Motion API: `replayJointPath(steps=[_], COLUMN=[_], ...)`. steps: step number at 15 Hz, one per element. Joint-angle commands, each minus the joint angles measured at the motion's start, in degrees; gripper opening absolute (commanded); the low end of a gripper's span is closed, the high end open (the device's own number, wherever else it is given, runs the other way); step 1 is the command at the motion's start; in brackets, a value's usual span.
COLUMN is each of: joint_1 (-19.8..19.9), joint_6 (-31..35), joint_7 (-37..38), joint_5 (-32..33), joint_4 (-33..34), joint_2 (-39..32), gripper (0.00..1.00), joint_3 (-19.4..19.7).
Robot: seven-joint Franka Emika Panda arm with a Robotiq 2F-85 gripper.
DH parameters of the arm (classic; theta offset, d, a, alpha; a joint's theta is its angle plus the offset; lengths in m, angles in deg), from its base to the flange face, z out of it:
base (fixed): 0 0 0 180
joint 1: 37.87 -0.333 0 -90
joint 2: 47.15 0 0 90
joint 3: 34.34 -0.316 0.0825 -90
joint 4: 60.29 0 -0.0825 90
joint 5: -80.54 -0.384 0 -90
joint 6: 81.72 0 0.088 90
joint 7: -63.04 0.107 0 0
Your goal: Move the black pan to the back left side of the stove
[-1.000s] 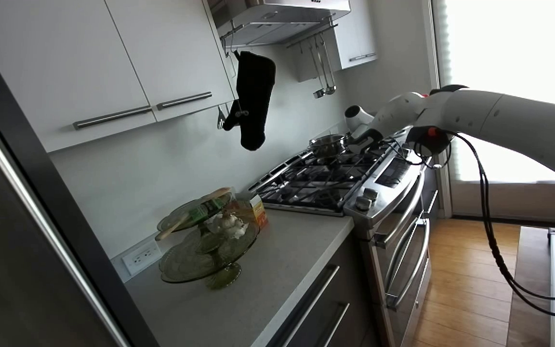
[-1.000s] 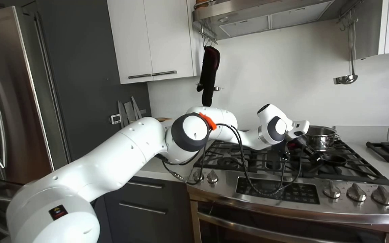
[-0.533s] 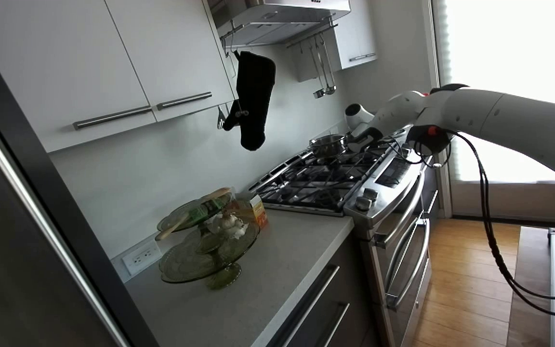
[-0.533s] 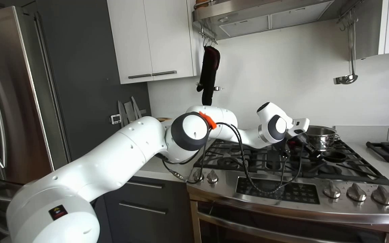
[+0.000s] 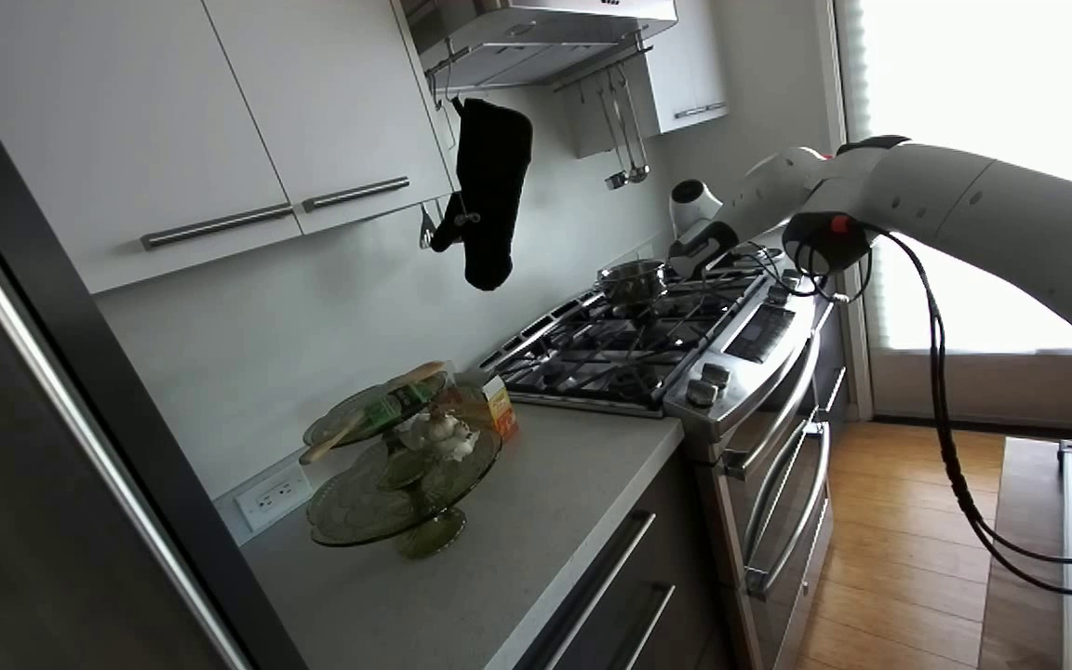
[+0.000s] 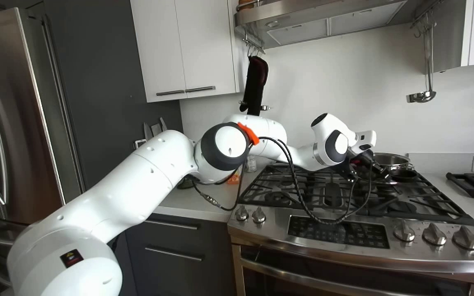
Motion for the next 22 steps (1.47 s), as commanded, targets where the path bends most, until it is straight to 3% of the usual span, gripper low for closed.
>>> replayJointPath(steps=[1,12,17,20,22], joint_1=[-2.10,-3.57,-2.58,0.43,2.81], joint_6=[3.33,15.62,25.03,30.08,32.10], joint_7=[-9.60,-33.73,-41.92,-44.27,-49.71], joint_5=[1.06,0.77,0.46,2.77,-0.29], joint_4=[-13.72,-41.37,-55.77,-64.94,-71.43], joint_2=[10.37,32.28,41.92,48.36,53.29], gripper=[0.05,0.05,0.05,0.05,0.05], joint_3=[-1.85,-7.17,-10.54,-15.13,-19.94])
